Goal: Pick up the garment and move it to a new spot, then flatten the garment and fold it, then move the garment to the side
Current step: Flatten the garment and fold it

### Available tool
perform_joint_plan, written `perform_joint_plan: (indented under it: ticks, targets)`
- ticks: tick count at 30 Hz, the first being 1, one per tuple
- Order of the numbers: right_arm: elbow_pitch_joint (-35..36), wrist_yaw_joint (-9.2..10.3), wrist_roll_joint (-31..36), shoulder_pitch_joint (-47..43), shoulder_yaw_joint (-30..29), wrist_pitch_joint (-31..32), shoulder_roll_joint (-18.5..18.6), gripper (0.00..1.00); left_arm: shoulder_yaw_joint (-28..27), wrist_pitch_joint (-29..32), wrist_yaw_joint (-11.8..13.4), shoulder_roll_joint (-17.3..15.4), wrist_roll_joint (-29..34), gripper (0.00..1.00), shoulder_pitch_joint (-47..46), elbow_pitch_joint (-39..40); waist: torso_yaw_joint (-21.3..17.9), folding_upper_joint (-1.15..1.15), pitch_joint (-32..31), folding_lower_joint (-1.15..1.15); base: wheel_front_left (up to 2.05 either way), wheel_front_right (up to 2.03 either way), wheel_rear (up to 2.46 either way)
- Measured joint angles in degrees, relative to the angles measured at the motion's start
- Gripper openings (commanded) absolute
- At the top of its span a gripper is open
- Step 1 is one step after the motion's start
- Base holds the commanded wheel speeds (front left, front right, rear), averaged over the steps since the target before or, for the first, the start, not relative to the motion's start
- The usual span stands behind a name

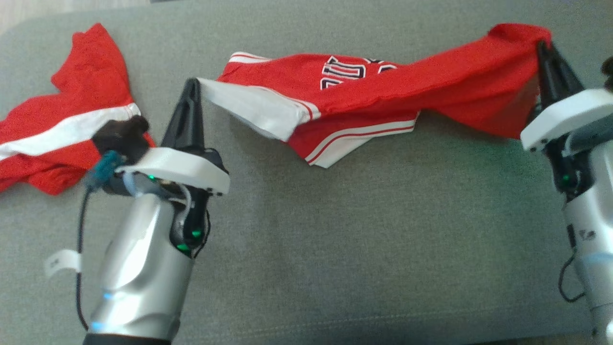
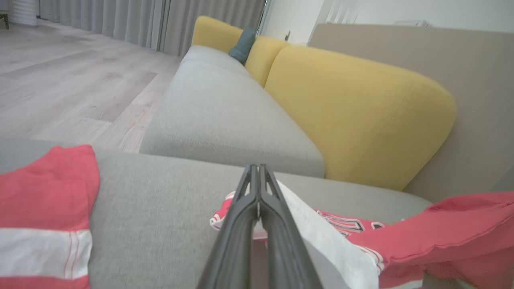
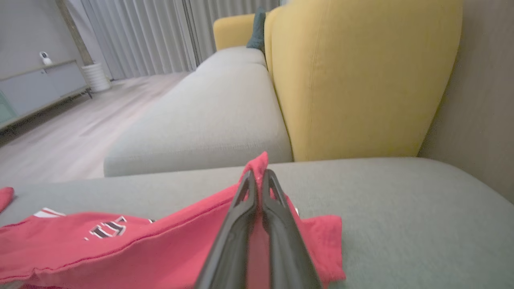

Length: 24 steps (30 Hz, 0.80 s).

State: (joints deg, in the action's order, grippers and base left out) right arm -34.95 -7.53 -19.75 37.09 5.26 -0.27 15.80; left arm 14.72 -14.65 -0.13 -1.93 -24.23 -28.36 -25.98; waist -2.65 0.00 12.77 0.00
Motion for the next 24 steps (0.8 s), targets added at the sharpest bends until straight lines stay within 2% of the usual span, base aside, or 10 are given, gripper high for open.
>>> perform_joint_plan:
  ticks: [6,13,17,24]
  targets:
    - [7.69,0.00,-4.53,0.52,-0.96,0.80,1.65,0.00,-2.66,0.24,-1.94,-0.94,-1.80,0.00,-1.63,4.15,0.24,0.00,-3.53,0.00,0.00,0.00,0.00]
    - [13.62,0.00,-4.34,4.73,-3.25,0.75,1.65,0.00,-5.97,4.70,-1.80,-1.66,-6.09,0.00,-11.16,12.63,0.92,0.00,-8.97,0.00,0.00,0.00,0.00]
    - [16.49,0.00,-3.53,4.77,-3.58,0.62,1.38,0.00,-6.91,6.23,-0.88,-1.67,-7.42,0.00,-12.86,16.44,1.14,0.00,-11.53,0.00,0.00,0.00,0.00]
    - [27.32,0.00,0.33,3.87,-4.19,2.37,0.59,0.00,-8.81,11.33,1.67,-1.58,-11.61,0.00,-12.79,26.60,0.98,0.00,-16.33,0.00,0.00,0.00,0.00]
